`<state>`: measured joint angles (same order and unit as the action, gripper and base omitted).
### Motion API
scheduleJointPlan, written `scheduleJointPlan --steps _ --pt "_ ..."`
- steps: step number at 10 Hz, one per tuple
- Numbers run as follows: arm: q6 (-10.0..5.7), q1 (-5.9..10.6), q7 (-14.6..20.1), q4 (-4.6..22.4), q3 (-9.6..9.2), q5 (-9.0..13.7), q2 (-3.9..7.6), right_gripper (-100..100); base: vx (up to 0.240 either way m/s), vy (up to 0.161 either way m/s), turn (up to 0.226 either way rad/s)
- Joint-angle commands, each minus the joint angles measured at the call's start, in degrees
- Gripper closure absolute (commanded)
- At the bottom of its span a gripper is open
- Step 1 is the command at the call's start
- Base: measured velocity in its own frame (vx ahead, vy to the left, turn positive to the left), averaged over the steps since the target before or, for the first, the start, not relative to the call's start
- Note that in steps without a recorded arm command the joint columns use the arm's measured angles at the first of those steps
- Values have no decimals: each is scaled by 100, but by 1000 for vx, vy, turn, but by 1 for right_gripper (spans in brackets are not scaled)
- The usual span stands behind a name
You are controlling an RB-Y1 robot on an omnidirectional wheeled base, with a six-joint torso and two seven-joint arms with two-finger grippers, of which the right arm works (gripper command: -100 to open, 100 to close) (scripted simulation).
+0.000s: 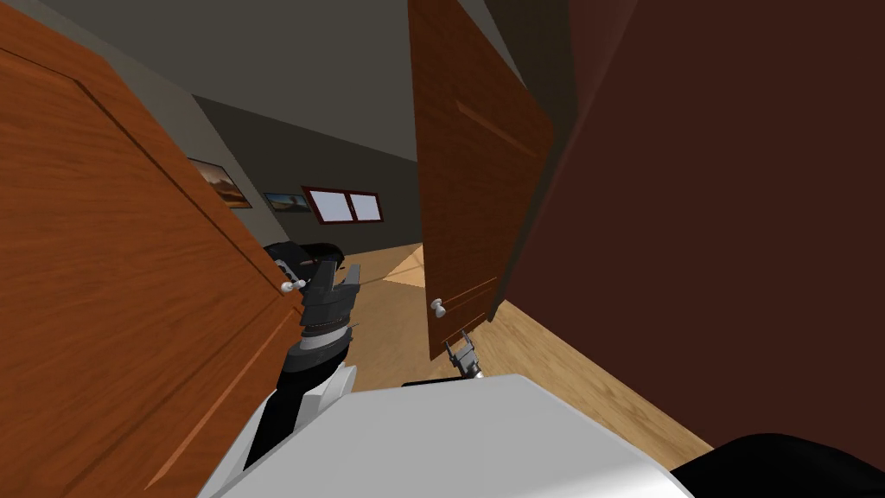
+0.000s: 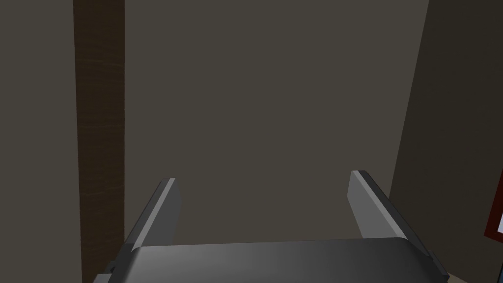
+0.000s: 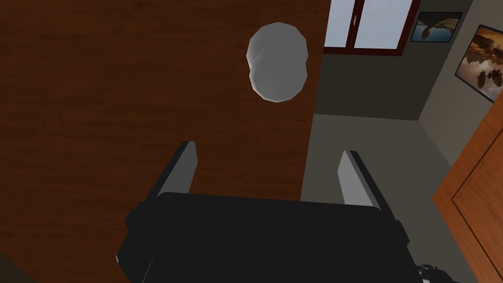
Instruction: Push the door open
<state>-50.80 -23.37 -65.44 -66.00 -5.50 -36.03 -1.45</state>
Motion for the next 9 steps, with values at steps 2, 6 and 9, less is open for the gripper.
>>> scheduleJointPlan --steps 2,6,9 --pt "16 -7 -95 -6 -28 -54 -53 -100 -15 -7 -53" --pt "84 138 -118 68 0 -15 270 -100 153 89 13" --pt "131 242 -119 121 22 17 94 -100 184 94 15"
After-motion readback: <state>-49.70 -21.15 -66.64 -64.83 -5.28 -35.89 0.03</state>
